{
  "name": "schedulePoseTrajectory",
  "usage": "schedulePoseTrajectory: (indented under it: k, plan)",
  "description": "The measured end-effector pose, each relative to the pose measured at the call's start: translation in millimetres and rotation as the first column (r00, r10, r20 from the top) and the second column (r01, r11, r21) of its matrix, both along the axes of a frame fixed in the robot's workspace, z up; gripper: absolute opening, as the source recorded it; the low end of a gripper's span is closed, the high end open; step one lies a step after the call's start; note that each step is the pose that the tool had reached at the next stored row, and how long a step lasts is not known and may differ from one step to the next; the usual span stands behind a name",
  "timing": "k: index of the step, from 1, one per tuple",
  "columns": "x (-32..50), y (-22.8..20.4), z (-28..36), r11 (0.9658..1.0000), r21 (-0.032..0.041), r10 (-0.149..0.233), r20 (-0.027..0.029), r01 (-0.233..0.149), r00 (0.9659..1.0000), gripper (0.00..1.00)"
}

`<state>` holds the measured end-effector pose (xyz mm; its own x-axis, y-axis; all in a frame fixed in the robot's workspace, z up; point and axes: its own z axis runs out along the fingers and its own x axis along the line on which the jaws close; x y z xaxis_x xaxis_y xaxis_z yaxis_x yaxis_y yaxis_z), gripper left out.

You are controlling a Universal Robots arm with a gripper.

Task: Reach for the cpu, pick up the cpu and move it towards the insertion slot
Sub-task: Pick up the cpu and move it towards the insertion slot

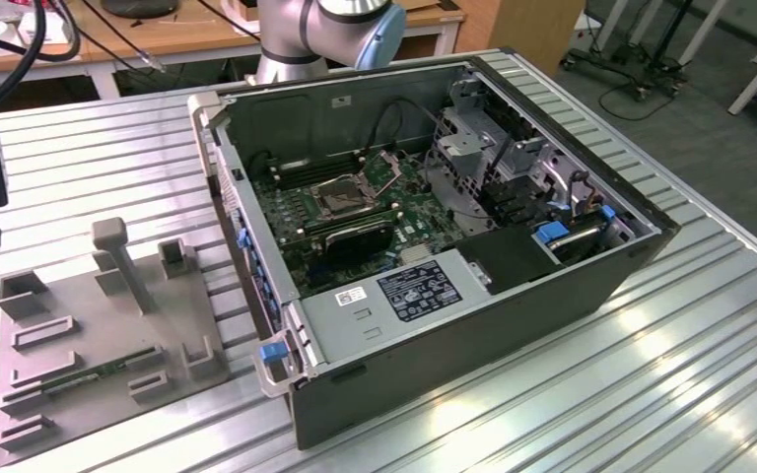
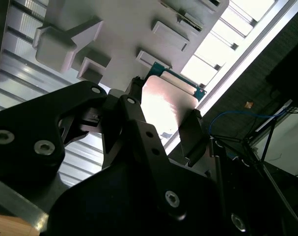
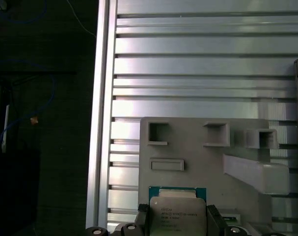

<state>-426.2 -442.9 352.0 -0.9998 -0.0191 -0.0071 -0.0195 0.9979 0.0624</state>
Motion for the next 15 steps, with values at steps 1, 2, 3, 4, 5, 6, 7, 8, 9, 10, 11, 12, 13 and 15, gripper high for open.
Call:
schedulePoseTrajectory:
  k: [1, 2, 3, 4, 5, 6, 7, 8, 9, 10, 11, 12, 13, 15]
  plan:
    - [0.4, 0.0, 0.1, 1.0, -0.0001, 0.0, -0.0002, 0.0, 1.0, 0.54]
    - [0.8, 0.0, 0.1, 1.0, -0.0001, 0.0, -0.0002, 0.0, 1.0, 0.54]
    - [1.2, 0.0, 0.0, 1.0, 0.0, 0.0, 0.0, 0.0, 1.0, 0.54]
    - [1.8, 0.0, 0.0, 1.0, 0.0, 0.0, -0.0001, 0.0, 1.0, 0.54]
    - [2.4, 0.0, 0.0, 1.0, 0.0, 0.0, 0.0, 0.0, 1.0, 0.54]
    - [2.9, 0.0, 0.0, 1.0, 0.0001, 0.0, 0.0, 0.0, 1.0, 0.54]
    - [3.4, 0.0, 0.0, 1.0, 0.0003, 0.0, 0.0, 0.0, 1.0, 0.54]
    - [4.0, 0.0, 0.0, 1.0, 0.0005, 0.0, 0.0, 0.0, 1.0, 0.54]
    - [4.5, 0.0, 0.0, 1.0, 0.0007, 0.0, 0.0, 0.0, 1.0, 0.54]
    - [4.9, 0.0, 0.0, 1.0, 0.001, 0.0, 0.0, 0.0, 1.0, 0.54]
    - [5.3, 0.0, 0.0, 1.0, 0.0013, 0.0, 0.0, 0.0, 1.0, 0.54]
    - [5.7, 0.0, 0.0, 1.0, 0.0015, 0.0, 0.0, 0.0, 1.0, 0.54]
    - [6.0, 0.0, 0.0, 1.0, 0.0017, 0.0, 0.0, 0.0, 1.0, 0.54]
    - [6.6, 0.0, 0.0, 1.0, 0.002, 0.0, 0.0, 0.0, 1.0, 0.54]
